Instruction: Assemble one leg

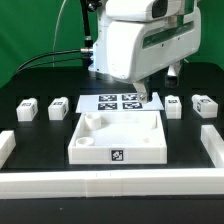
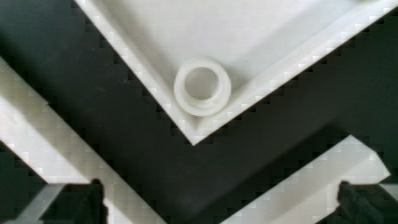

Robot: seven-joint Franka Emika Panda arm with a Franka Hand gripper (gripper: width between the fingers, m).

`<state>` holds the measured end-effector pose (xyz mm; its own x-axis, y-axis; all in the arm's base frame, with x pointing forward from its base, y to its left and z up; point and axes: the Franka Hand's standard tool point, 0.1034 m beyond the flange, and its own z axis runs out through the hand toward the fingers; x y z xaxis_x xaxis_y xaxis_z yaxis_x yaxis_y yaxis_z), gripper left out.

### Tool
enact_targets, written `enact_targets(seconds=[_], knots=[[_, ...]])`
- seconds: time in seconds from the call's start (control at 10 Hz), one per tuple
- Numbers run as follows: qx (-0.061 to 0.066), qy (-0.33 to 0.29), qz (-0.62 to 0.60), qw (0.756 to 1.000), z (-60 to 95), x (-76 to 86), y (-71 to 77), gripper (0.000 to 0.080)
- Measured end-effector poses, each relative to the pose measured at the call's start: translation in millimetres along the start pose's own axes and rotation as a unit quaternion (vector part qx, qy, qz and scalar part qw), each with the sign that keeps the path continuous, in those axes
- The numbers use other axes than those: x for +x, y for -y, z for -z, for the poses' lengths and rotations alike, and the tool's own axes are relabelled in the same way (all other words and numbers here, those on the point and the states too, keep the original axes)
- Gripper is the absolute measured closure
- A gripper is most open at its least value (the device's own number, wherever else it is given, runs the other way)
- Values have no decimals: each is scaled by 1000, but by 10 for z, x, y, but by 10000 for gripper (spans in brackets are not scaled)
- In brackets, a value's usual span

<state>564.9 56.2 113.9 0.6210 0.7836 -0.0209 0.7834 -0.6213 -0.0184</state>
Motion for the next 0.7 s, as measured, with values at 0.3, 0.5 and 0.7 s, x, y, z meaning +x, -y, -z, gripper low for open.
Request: enact_targets(seconds=[0.3, 0.5, 0.7], knots=[[1, 0, 0, 1000, -8, -2, 2, 150], [1, 0, 0, 1000, -9, -2, 3, 150], [1, 1, 0, 1000, -11, -2, 3, 150]])
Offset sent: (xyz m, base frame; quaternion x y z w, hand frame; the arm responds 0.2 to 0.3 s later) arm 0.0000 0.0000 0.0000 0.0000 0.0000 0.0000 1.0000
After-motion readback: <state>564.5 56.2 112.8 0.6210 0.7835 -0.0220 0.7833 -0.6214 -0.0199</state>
